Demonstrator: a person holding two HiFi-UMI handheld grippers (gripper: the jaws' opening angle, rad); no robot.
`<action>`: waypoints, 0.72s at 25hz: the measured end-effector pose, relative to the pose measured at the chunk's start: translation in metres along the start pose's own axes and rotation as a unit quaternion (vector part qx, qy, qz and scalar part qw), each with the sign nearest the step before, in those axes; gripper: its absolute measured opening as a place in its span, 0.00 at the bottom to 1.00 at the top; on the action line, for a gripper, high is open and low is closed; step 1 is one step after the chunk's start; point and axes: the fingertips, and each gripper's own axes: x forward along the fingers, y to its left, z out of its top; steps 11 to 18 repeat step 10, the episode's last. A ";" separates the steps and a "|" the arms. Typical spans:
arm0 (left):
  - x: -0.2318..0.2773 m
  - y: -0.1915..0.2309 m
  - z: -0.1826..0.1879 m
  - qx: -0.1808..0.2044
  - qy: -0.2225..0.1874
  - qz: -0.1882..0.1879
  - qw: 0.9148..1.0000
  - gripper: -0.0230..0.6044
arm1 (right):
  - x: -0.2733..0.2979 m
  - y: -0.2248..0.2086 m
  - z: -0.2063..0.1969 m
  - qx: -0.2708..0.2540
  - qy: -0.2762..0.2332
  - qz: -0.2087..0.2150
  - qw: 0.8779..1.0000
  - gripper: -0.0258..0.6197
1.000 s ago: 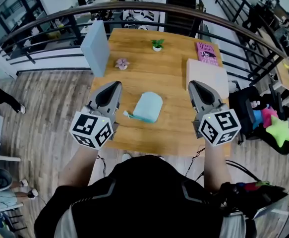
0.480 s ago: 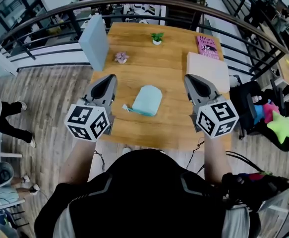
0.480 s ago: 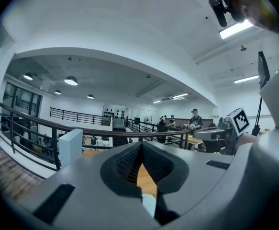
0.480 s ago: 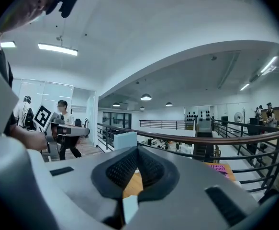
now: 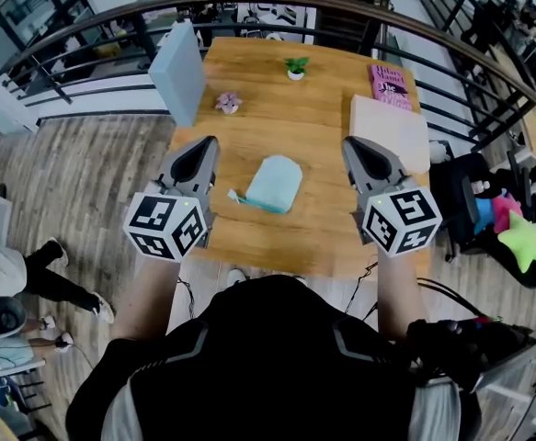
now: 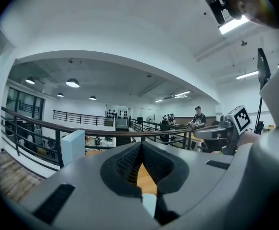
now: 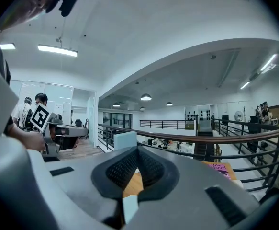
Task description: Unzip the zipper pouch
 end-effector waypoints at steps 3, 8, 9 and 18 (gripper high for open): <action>0.001 -0.003 0.002 0.004 -0.001 0.001 1.000 0.08 | -0.001 -0.003 0.001 0.001 -0.002 0.000 1.000 0.05; 0.001 -0.006 0.001 0.010 0.002 0.005 1.000 0.08 | -0.001 -0.003 -0.001 0.002 -0.003 0.003 1.000 0.05; 0.001 -0.007 0.001 0.011 0.001 0.007 1.000 0.08 | -0.001 -0.004 -0.001 0.003 -0.003 0.003 1.000 0.05; 0.000 -0.007 0.002 0.011 -0.001 0.009 1.000 0.08 | -0.001 -0.005 -0.001 0.004 -0.003 0.003 1.000 0.05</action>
